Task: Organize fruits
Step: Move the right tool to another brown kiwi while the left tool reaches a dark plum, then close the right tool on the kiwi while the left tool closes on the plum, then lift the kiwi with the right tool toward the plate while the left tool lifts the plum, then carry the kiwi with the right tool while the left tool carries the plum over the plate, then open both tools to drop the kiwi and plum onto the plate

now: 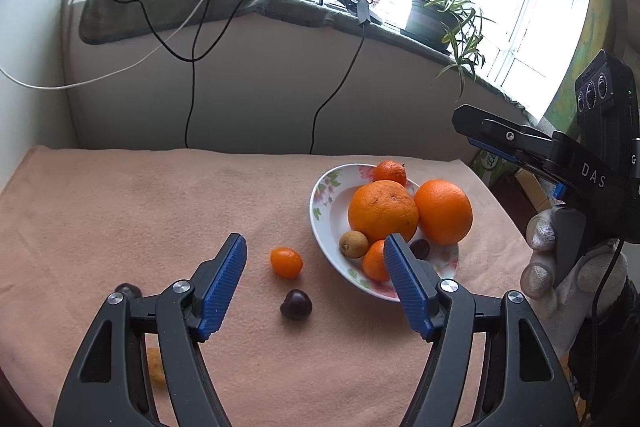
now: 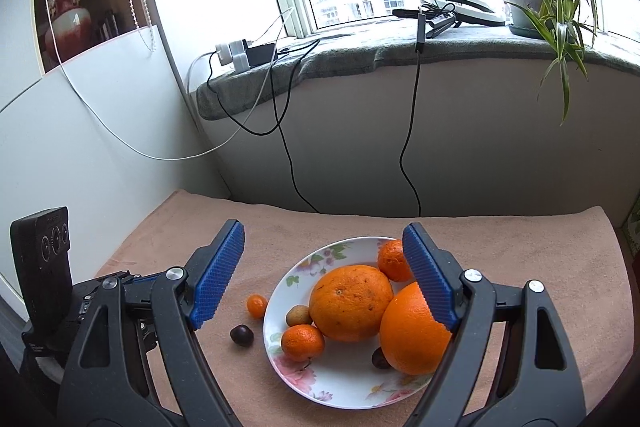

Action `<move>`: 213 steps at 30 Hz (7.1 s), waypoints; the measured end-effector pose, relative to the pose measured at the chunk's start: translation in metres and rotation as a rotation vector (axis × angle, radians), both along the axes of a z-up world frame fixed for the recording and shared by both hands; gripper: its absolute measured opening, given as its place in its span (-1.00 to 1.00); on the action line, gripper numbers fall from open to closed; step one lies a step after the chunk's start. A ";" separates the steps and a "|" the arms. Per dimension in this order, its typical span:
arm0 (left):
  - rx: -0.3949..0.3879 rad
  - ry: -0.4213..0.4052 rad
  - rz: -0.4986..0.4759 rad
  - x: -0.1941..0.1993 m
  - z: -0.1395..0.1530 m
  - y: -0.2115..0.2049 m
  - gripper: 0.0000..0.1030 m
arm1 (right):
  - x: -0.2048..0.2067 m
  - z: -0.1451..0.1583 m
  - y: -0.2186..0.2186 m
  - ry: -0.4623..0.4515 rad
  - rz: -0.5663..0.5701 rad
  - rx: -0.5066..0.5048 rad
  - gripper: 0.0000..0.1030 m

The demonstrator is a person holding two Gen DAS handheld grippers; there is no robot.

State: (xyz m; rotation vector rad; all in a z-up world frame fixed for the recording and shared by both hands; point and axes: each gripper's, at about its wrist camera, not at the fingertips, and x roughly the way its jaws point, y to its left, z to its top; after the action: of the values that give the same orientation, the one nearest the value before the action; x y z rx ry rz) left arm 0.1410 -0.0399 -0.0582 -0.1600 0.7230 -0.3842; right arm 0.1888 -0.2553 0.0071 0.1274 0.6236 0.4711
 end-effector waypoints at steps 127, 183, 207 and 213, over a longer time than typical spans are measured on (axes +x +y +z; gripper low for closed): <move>-0.028 0.007 0.002 -0.004 0.007 0.033 -0.58 | -0.075 -0.019 0.021 0.096 0.147 -0.118 -0.46; 0.025 0.075 -0.121 0.066 -0.012 -0.047 -0.58 | -0.043 -0.057 -0.024 0.185 0.068 -0.078 -0.46; 0.027 0.056 -0.128 0.061 -0.006 -0.050 -0.21 | -0.047 -0.052 -0.024 0.157 0.054 -0.087 0.13; 0.036 0.041 -0.113 0.058 0.000 -0.050 0.30 | -0.050 -0.049 -0.024 0.140 0.046 -0.090 0.52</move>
State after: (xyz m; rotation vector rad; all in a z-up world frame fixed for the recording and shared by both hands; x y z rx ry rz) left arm 0.1990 -0.0895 -0.0585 -0.0936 0.7808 -0.4760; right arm 0.1386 -0.2794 -0.0414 0.0606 0.7855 0.4803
